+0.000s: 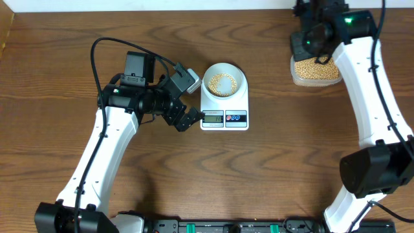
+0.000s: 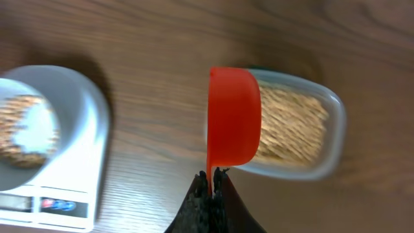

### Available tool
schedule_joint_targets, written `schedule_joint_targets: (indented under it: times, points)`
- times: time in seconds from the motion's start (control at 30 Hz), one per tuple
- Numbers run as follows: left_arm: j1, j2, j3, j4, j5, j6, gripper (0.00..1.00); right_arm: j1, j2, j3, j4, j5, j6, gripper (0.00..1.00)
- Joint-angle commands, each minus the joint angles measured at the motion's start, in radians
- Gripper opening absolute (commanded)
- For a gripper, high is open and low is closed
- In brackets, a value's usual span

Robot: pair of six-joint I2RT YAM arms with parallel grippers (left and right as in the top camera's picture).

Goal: Scoop item into bowl and weigh 50g on scale
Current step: 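Move the empty red scoop back to the soybean tub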

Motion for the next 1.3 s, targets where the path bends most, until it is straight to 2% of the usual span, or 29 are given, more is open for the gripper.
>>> schedule_joint_targets:
  times: [0.0, 0.23, 0.6, 0.93, 1.27]
  points:
    - [-0.002, 0.0, -0.009, -0.002, -0.005, 0.014, 1.0, -0.037, -0.009, 0.017, -0.027, 0.077, 0.031, 0.01]
    - [-0.002, 0.0, -0.009, -0.002, -0.005, 0.014, 1.0, -0.092, -0.009, 0.017, -0.094, 0.171, 0.076, 0.01]
    - [-0.002, 0.0, -0.009, -0.002, -0.005, 0.014, 1.0, -0.119, 0.004, -0.016, -0.137, 0.176, 0.107, 0.01]
    - [-0.002, 0.0, -0.009, -0.002, -0.005, 0.014, 1.0, -0.119, 0.006, -0.241, 0.059, 0.179, 0.15, 0.01]
    - [-0.002, 0.0, -0.009, -0.002, -0.005, 0.014, 1.0, -0.138, 0.006, -0.313, 0.208, 0.187, 0.146, 0.02]
